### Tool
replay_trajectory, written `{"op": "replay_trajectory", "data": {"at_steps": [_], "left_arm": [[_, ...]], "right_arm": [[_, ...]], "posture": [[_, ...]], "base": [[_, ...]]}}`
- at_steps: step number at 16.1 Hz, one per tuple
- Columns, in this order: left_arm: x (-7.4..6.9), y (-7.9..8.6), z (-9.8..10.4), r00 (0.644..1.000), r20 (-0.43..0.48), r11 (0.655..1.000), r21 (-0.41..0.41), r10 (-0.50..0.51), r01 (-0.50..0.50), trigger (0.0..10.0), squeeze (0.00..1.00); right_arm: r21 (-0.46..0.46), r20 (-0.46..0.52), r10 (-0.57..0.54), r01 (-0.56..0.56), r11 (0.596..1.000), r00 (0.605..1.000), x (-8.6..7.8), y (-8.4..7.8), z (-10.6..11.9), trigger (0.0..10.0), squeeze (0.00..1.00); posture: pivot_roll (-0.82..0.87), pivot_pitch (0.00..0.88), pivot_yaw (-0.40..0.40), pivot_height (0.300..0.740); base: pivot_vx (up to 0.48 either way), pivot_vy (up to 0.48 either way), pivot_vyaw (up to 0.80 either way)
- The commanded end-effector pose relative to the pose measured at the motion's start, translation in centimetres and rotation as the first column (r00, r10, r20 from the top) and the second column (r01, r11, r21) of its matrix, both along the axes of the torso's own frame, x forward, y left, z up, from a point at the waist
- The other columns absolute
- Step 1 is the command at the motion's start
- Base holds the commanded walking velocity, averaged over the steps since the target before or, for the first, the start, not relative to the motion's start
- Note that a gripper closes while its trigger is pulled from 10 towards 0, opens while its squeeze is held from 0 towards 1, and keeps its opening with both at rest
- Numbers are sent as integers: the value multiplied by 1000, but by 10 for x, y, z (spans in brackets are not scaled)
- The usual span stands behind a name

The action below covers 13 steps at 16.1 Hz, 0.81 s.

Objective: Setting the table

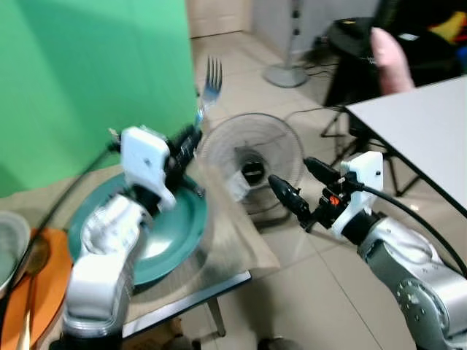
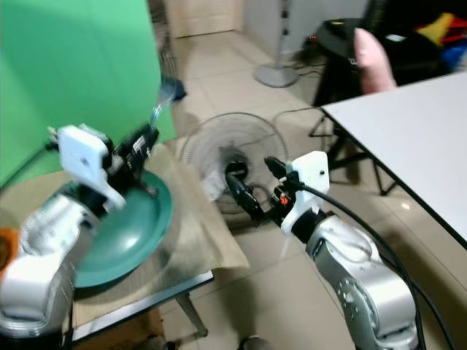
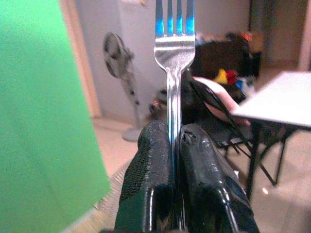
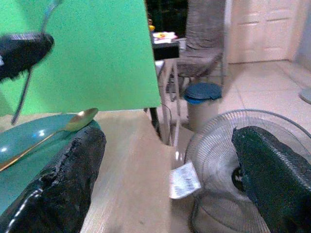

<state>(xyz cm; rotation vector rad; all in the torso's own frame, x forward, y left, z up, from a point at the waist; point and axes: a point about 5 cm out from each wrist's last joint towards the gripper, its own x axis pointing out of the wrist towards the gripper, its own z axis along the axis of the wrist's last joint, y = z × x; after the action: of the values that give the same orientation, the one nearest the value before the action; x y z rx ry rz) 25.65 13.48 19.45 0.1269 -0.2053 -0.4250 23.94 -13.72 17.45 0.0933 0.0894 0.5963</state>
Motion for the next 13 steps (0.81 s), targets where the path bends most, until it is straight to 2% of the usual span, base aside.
{"op": "replay_trajectory", "data": {"at_steps": [1, 3, 6, 9, 13], "left_arm": [[-3, 0, 1, 1000, 10, 999, 19, 30, -30, 10000, 0], [-10, -6, -3, 997, 0, 997, 28, 72, -72, 10000, 0], [-14, -8, -3, 995, 10, 995, 19, 103, -103, 10000, 0], [-17, -11, -5, 993, 15, 993, 35, 113, -114, 10000, 0], [-20, -3, -10, 983, -15, 983, 19, 185, -185, 10000, 0]], "right_arm": [[-10, -12, -36, 36, 999, 999, -2, -3, 0, 10000, 0], [-45, -65, -94, 91, 995, 993, -8, -5, -11, 10000, 0], [-55, -78, -112, 108, 993, 991, -10, -4, -14, 10000, 0], [-60, -70, -171, 167, 984, 983, -5, -6, -14, 10000, 0], [-68, -78, -196, 191, 979, 977, -2, -8, -15, 10000, 0]], "posture": [[-91, 39, 39, 740], [-96, 38, 44, 740], [-98, 36, 44, 740], [-92, 32, 41, 740], [-91, 27, 42, 740]], "base": [[0, 0, -781], [0, 0, -781], [0, 0, -781], [0, 0, -781], [0, 0, -781]]}}
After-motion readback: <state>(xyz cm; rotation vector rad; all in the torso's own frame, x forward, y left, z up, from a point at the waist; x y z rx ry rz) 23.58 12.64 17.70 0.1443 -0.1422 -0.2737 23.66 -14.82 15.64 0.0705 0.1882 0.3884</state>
